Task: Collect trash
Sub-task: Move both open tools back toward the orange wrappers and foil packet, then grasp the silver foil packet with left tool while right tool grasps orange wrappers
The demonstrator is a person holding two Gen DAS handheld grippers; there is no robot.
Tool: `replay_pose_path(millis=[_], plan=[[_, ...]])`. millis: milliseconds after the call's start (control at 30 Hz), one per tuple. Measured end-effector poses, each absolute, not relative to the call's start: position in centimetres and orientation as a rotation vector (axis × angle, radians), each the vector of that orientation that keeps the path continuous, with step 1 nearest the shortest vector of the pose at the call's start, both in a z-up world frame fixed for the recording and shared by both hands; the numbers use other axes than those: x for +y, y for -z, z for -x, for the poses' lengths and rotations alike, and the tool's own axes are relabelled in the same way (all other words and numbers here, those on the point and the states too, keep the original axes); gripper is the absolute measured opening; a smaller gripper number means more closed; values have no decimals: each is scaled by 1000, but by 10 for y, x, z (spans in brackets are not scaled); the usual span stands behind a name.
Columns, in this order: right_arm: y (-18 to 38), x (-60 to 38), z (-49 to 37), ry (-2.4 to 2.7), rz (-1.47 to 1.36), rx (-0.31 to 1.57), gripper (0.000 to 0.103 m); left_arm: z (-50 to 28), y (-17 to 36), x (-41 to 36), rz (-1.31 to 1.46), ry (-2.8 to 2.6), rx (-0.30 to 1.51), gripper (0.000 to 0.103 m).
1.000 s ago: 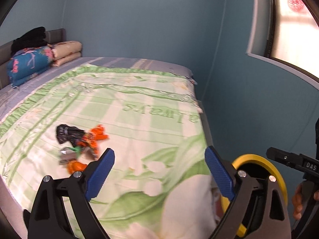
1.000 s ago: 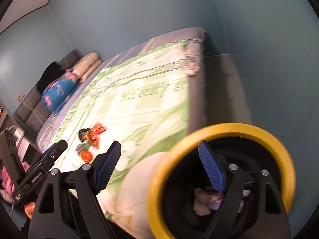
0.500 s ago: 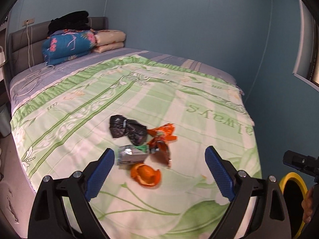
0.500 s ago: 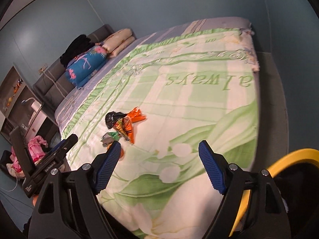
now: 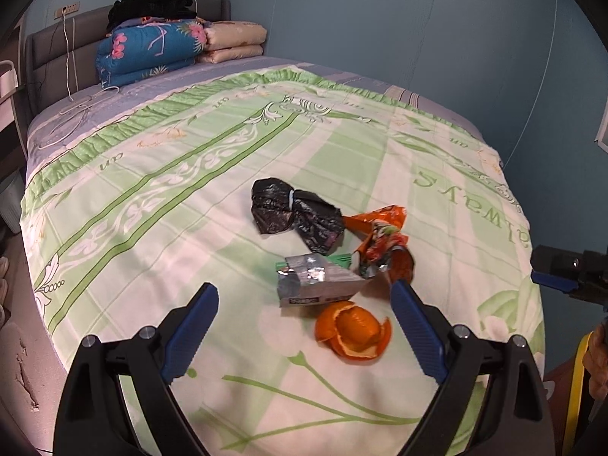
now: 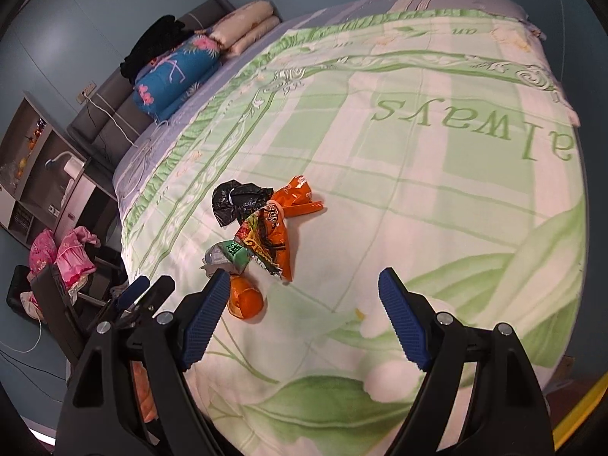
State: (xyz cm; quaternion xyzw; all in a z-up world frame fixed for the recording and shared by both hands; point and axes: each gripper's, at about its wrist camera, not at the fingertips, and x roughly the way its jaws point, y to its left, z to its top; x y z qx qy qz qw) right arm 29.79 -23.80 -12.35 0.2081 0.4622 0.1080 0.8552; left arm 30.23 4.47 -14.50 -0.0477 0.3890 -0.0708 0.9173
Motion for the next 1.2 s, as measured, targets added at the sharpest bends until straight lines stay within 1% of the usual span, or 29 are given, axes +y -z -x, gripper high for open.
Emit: replay_pose_path(millis=[367, 667, 700, 767, 833, 900, 933, 967, 1000, 1033, 1067, 1167, 1200], plan=[[156, -199, -382, -279, -461, 1119, 77, -336, 165, 46, 53, 188, 849, 88], [182, -177, -423, -288, -496, 1227, 75, -362, 185, 50, 77, 248, 903, 85], [183, -175, -424, -294, -499, 1230, 75, -365, 188, 50, 86, 260, 911, 81], [188, -169, -429, -294, -482, 1241, 73, -370, 194, 50, 96, 280, 930, 77], [195, -165, -434, -288, -477, 1260, 71, -375, 199, 51, 112, 298, 940, 75], [202, -163, -438, -275, -477, 1283, 68, -378, 203, 52, 149, 326, 950, 66], [204, -162, -438, -271, -477, 1290, 65, -379, 205, 53, 168, 337, 953, 64], [207, -162, -439, -270, -476, 1295, 62, -381, 206, 53, 181, 344, 954, 60], [210, -160, -440, -271, -474, 1303, 61, -381, 207, 53, 192, 350, 954, 52], [213, -159, -441, -273, -474, 1309, 57, -382, 207, 53, 196, 354, 953, 48], [215, -157, -441, -279, -472, 1315, 51, -382, 208, 53, 201, 361, 953, 41], [219, -154, -442, -287, -469, 1316, 41, -381, 208, 51, 207, 374, 950, 32], [220, -153, -442, -289, -461, 1316, 41, -381, 208, 50, 202, 378, 949, 30]])
